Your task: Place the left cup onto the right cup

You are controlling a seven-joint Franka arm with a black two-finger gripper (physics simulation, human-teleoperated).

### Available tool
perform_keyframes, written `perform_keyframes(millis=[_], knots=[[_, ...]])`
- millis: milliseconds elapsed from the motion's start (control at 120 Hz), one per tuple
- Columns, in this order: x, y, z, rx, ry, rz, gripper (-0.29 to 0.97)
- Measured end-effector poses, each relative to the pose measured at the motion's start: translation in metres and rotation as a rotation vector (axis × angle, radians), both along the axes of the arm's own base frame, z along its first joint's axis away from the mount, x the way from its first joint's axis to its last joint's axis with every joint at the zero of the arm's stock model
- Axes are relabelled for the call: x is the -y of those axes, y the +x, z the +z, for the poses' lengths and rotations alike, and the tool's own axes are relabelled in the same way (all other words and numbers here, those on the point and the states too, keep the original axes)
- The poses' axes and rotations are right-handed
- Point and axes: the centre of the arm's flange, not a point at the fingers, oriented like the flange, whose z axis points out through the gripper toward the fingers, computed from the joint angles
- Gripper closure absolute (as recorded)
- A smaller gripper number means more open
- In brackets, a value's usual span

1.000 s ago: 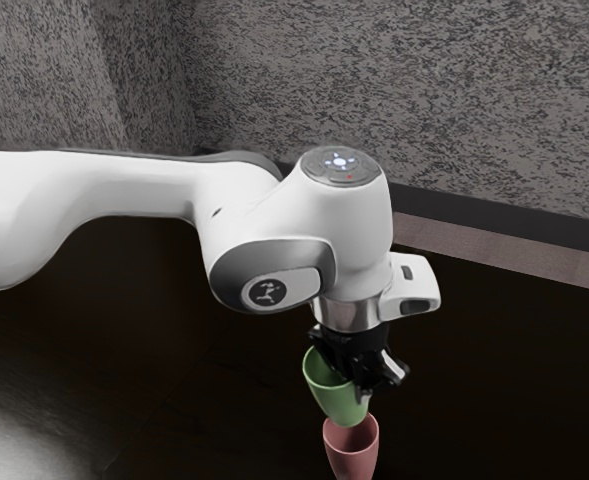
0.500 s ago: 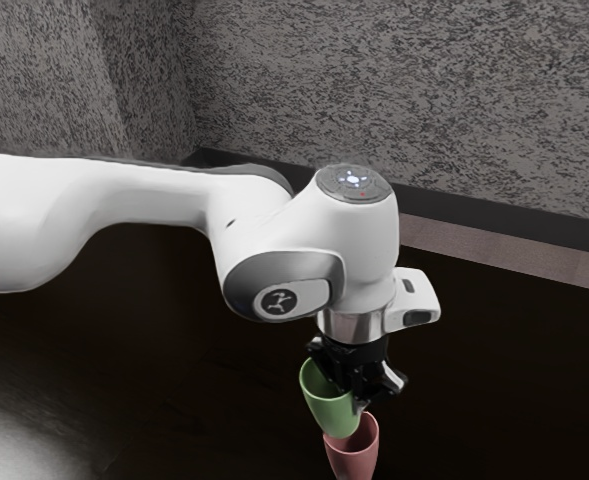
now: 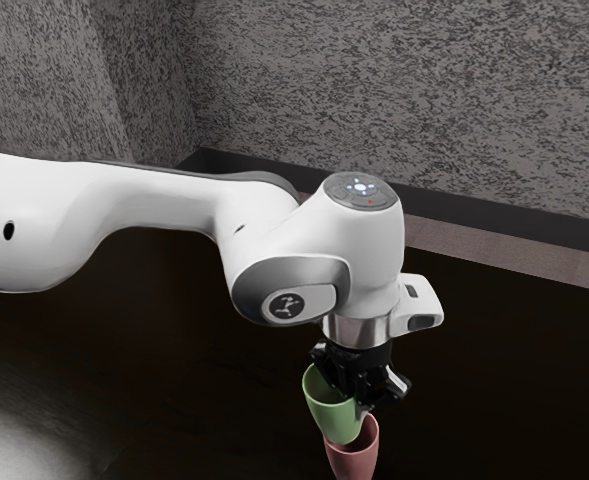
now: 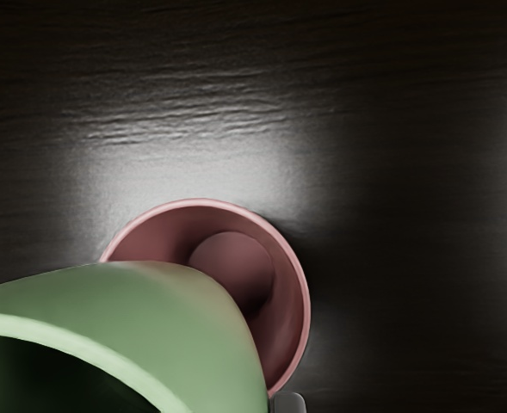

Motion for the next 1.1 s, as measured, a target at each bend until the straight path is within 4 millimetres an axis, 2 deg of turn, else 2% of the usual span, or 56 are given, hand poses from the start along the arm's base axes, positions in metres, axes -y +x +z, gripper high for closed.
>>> perform_keyframes(millis=[900, 1000, 1100], knots=[[0.008, 0.009, -0.008, 0.002, 0.015, -0.003, 0.78], [0.009, 0.01, -0.009, 0.0, 0.014, -0.003, 0.72], [0.008, 0.01, -0.01, -0.001, 0.013, -0.002, 0.62]])
